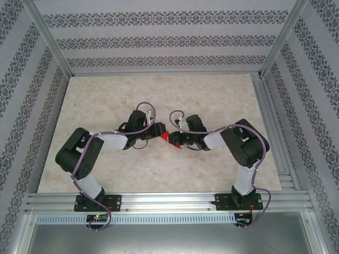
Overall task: Fold a paper plane with a square sheet of paper (pick it up from the middle)
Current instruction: Fold the wing for the fifth time at the center of the table.
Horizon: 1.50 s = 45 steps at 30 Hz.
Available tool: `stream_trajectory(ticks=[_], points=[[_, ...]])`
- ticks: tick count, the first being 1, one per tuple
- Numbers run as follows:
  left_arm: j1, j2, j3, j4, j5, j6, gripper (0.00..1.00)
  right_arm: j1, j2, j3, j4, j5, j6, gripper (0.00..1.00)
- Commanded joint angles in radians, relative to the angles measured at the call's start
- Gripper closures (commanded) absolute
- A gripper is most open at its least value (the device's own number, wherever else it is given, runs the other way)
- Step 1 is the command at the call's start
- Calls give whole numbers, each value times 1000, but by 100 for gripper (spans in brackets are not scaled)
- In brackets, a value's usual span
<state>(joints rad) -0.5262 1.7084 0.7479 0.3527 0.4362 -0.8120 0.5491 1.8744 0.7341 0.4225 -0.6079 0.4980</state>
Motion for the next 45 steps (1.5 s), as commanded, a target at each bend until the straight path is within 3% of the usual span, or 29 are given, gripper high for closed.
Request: stream_trajectory(ticks=[1, 17, 45], points=[[-9, -15, -16, 52, -11, 21, 63, -14, 5, 32, -55, -59, -21, 90], [-10, -8, -13, 33, -33, 37, 66, -28, 66, 83, -4, -179, 136, 93], [-8, 96, 47, -30, -71, 49, 71, -44, 112, 114, -74, -160, 163, 88]])
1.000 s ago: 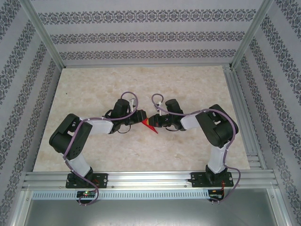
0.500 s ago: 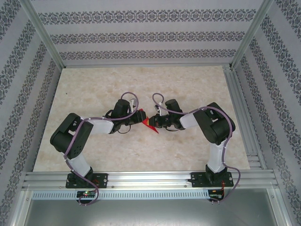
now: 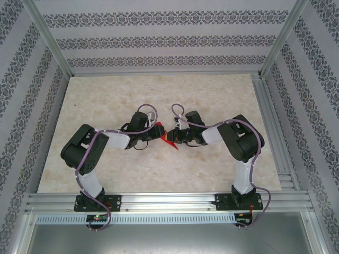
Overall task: Fold a paper plane with a square sheet of paper (pick it up from the middle)
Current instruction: Fold the wing for the fifth time at the center of the table.
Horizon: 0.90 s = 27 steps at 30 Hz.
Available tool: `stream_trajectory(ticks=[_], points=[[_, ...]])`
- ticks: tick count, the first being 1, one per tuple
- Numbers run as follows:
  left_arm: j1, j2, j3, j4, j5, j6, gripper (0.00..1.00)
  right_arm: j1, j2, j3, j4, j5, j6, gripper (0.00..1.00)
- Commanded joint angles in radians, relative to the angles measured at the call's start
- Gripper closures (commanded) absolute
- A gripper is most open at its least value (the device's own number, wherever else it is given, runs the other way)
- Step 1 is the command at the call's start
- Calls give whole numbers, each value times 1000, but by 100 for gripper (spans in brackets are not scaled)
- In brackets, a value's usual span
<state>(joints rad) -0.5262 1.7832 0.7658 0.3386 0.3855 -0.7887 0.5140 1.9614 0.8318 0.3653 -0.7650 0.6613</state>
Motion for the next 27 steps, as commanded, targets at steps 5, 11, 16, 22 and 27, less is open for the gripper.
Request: stream_trajectory(ticks=[5, 11, 16, 22, 27], points=[[-6, 42, 38, -21, -28, 21, 71, -11, 17, 15, -15, -11, -2, 83], [-4, 63, 51, -16, -31, 10, 72, -12, -12, 13, -28, -34, -13, 78], [0, 75, 59, -20, -34, -4, 73, -25, -56, -4, -66, -33, -56, 73], [7, 91, 58, -22, -33, -18, 75, -40, -85, -22, -96, -48, -98, 73], [8, 93, 57, -10, -25, -24, 75, -41, -97, -30, -124, -57, -123, 73]])
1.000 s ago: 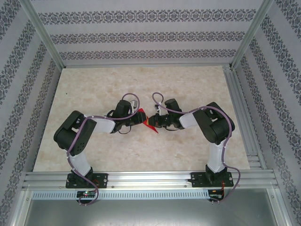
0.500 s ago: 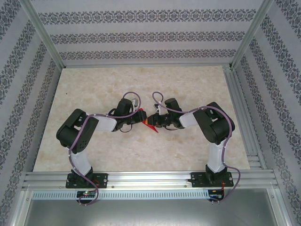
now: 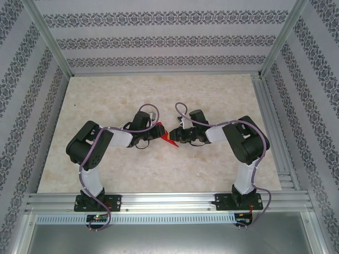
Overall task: Fold a paper plane with a square sheet of paper (pick it up from the middle)
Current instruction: Fold the wing for the fifth time at the center of the table.
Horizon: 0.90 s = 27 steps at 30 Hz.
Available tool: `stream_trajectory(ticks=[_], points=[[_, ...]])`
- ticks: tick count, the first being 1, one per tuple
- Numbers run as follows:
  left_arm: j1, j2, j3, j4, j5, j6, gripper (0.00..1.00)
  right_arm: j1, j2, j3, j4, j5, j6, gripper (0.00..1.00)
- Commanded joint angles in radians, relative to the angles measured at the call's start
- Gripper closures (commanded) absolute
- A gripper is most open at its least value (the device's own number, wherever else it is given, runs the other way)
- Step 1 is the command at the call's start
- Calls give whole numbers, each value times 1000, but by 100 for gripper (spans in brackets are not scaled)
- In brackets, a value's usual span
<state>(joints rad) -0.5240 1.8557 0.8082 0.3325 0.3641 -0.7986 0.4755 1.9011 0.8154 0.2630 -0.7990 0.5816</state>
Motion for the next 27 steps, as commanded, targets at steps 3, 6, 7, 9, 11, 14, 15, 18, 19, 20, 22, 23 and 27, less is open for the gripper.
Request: stream_trajectory(ticks=[3, 6, 7, 9, 11, 14, 15, 18, 19, 20, 22, 23, 27], points=[[7, 19, 14, -8, -1, -13, 75, -3, -45, -22, -27, -23, -45, 76], [7, 16, 14, -14, -3, -12, 75, -2, -45, -29, -30, -25, -41, 80], [7, 17, 15, -16, -1, -11, 75, -2, -44, -31, -30, -22, -40, 81], [8, 18, 14, -16, -2, -10, 75, -2, -39, -37, -31, -17, -41, 84], [8, 17, 14, -19, -4, -11, 75, -4, -30, -36, -33, -9, -40, 87], [9, 13, 13, -21, -1, -9, 75, -2, -18, -35, -30, -8, -33, 91], [10, 12, 14, -21, -1, -9, 75, -2, -15, -35, -28, -8, -32, 91], [12, 3, 17, -23, 10, -4, 75, -3, -6, -38, -21, -10, -27, 93], [12, -1, 19, -21, 14, -4, 75, -3, -1, -38, -20, -10, -25, 94], [11, -6, 19, -16, 20, -2, 74, -4, 5, -37, -18, -11, -21, 96], [11, -19, 17, 1, 38, 0, 73, -5, 14, -36, -9, -9, -13, 97], [10, -29, 16, 8, 46, 3, 72, -5, 18, -38, 0, -11, -4, 98], [12, -67, -2, 41, 70, 19, 67, -19, 36, -53, 59, -18, 44, 100]])
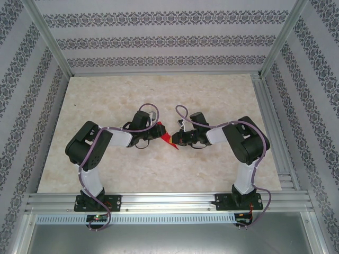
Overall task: Fold a paper plane with a square sheet of paper (pick it up from the middle)
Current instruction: Fold the wing for the fifth time at the center of the table.
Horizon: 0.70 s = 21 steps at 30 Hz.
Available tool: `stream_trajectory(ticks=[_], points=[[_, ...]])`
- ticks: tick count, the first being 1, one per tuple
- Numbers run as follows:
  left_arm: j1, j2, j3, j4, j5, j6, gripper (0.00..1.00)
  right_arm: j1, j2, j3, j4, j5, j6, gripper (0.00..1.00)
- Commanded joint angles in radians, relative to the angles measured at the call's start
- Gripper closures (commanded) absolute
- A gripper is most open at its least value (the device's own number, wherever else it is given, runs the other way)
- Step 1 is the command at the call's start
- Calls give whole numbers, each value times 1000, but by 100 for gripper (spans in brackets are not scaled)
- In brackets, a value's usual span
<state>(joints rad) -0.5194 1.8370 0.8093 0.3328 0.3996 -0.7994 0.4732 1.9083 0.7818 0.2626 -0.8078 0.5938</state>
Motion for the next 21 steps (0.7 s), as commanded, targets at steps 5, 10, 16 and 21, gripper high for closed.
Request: stream_trajectory(ticks=[5, 10, 16, 21], points=[[5, -88, -48, 85, 46, 26, 62, -28, 44, -36, 120, -19, 82, 100], [-7, -77, -67, 105, 66, 26, 61, -36, 49, -44, 134, -11, 102, 100], [-23, -48, -67, 119, 84, 29, 63, -45, 49, -58, 149, 2, 125, 100], [-29, -14, -53, 120, 90, 29, 64, -51, 51, -65, 145, 17, 130, 100]])
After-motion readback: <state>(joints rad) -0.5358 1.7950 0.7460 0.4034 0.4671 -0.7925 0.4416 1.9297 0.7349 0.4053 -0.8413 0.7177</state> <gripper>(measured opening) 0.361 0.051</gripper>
